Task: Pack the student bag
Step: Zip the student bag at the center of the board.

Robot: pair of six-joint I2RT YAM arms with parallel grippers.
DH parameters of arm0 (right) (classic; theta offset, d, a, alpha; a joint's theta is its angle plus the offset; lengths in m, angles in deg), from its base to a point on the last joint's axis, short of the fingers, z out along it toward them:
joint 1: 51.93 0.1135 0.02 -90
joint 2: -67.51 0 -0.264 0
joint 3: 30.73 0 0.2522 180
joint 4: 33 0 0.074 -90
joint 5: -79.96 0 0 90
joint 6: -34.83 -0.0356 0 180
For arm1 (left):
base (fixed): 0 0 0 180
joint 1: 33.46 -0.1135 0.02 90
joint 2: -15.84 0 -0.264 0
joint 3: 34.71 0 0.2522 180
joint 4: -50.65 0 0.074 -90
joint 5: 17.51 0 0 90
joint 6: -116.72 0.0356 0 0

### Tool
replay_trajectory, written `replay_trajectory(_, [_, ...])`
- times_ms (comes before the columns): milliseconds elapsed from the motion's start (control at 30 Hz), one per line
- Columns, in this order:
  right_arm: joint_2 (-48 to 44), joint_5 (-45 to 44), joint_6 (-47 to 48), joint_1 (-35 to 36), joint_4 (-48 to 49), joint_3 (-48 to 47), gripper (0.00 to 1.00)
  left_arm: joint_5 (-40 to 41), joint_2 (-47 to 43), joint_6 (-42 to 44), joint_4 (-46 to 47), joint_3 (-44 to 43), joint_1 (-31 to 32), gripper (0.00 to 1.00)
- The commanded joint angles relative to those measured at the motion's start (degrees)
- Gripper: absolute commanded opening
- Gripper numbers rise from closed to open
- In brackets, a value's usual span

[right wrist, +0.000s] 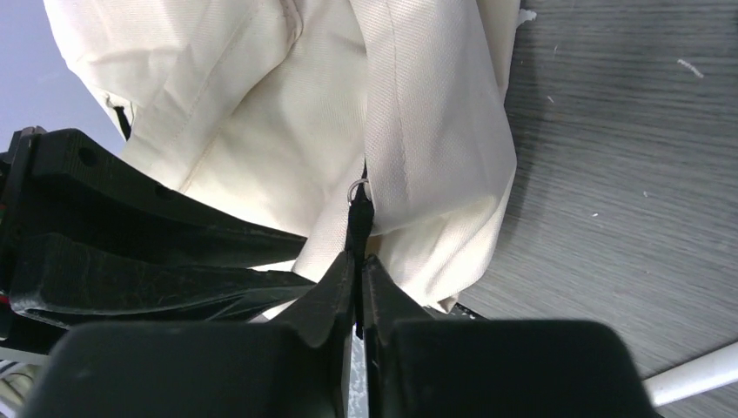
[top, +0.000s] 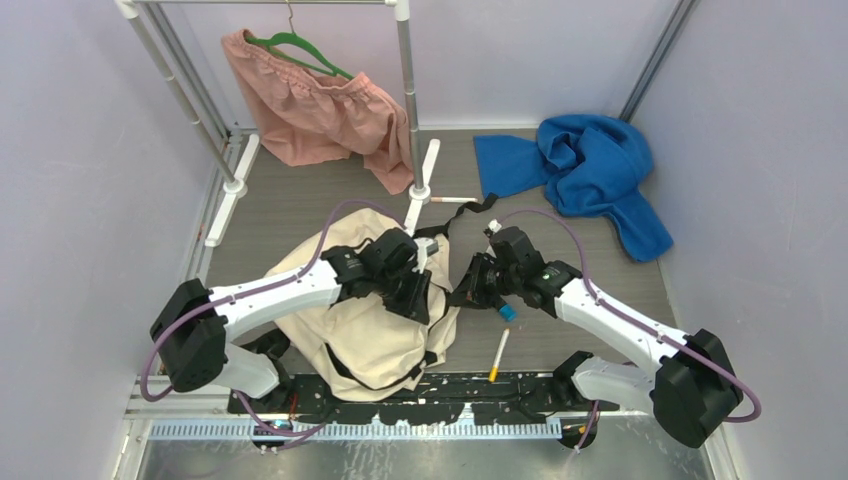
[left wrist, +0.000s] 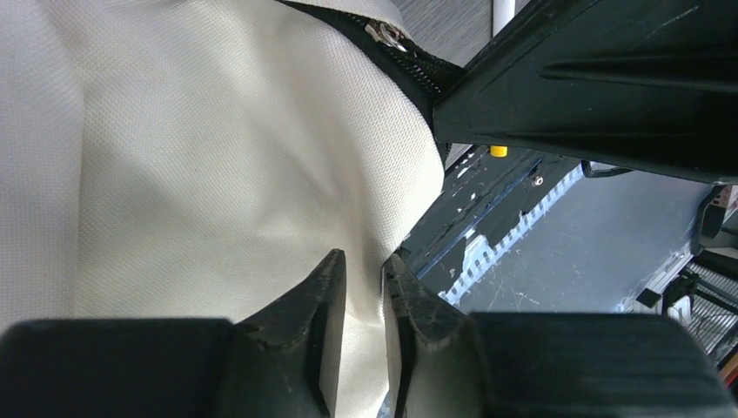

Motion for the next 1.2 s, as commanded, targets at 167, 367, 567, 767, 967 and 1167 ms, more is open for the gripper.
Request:
replay_trajectory(167, [-1.74, -0.96, -0.12, 0.34, 1.66, 0.15, 0.27, -5.27, -3.77, -0.73, 2.15, -2.94, -3.78, 0.5])
replay_trajectory(367, [-2.77, -4.35, 0.27, 0.35, -0.04, -1.16, 0.24, -8.52, -1.81, -3.0, 4.62, -3.47, -7.13, 0.52])
replay_trajectory(567, [-2.7, -4.34, 0.36, 0.35, -0.16, -1.84, 0.31, -9.52, 1.27, -4.67, 6.15, -4.77, -7.91, 0.51])
replay_trajectory(767, [-2.38, -3.61, 0.55, 0.35, 0.84, -2.34, 0.41, -10.17, 2.99, -4.68, 6.43, -5.23, -8.01, 0.51])
replay_trajectory(967, [-2.31, -3.46, 0.74, 0.31, 0.75, -2.84, 0.42, -10.08, 3.44, -4.64, 6.7, -5.06, -8.14, 0.51])
replay_trajectory(1167, [-3.4, -6.31, 1.15, 0.33, -1.65, -3.7, 0.1, -10.43, 4.52, -4.68, 6.99, -5.26, -8.24, 0.51])
